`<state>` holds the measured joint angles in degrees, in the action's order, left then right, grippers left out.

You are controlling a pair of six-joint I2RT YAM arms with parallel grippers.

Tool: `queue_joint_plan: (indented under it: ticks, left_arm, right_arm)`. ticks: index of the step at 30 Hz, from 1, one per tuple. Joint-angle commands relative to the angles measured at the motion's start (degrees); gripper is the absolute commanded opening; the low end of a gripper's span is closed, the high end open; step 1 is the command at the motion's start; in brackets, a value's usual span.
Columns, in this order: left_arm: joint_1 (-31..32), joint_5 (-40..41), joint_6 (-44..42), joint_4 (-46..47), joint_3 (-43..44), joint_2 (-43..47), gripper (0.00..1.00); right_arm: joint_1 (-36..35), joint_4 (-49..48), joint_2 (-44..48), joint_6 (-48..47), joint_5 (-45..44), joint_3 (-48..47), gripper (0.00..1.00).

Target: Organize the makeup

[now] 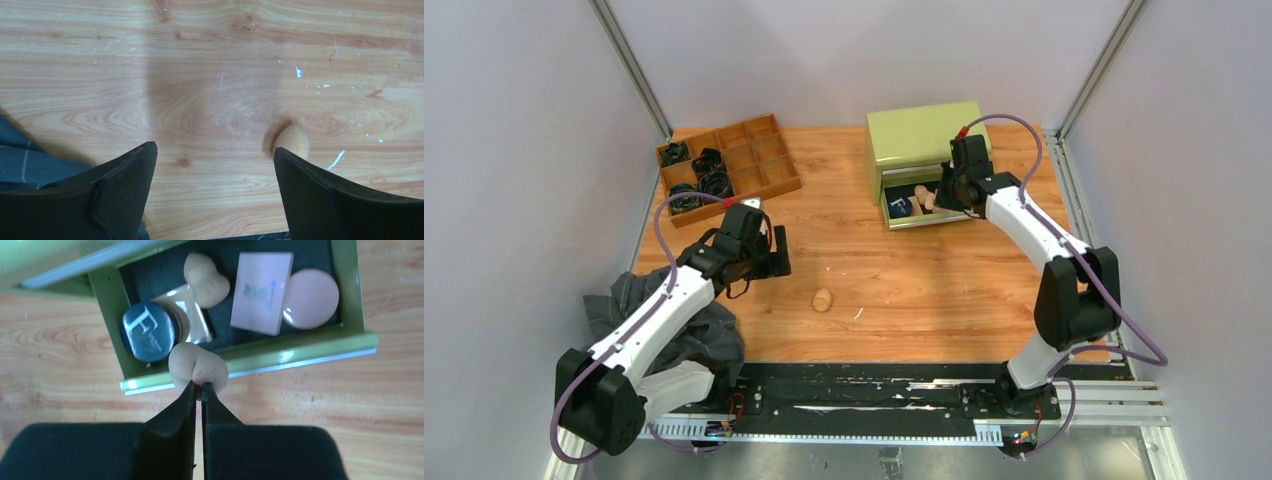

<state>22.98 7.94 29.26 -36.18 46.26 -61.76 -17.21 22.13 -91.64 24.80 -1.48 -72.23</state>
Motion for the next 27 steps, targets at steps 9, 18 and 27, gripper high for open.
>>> queue_joint_plan:
  ticks: [9, 18, 27]
  left_arm:
    - [7.2, -5.6, -7.9, 0.9, 3.0, -3.2, 0.98]
    - [14.3, -4.2, -9.1, 3.1, 4.2, -8.4, 1.00]
    - [14.8, -4.1, -8.4, 5.3, 4.7, -11.3, 0.98]
  right_arm:
    - [3.0, 3.1, -10.3, 0.0, -0.1, -11.4, 0.57]
    - [3.4, 2.7, 6.2, -1.3, -5.2, 1.6, 0.56]
    - [1.1, -0.3, 11.1, -2.2, 0.7, 7.1, 0.51]
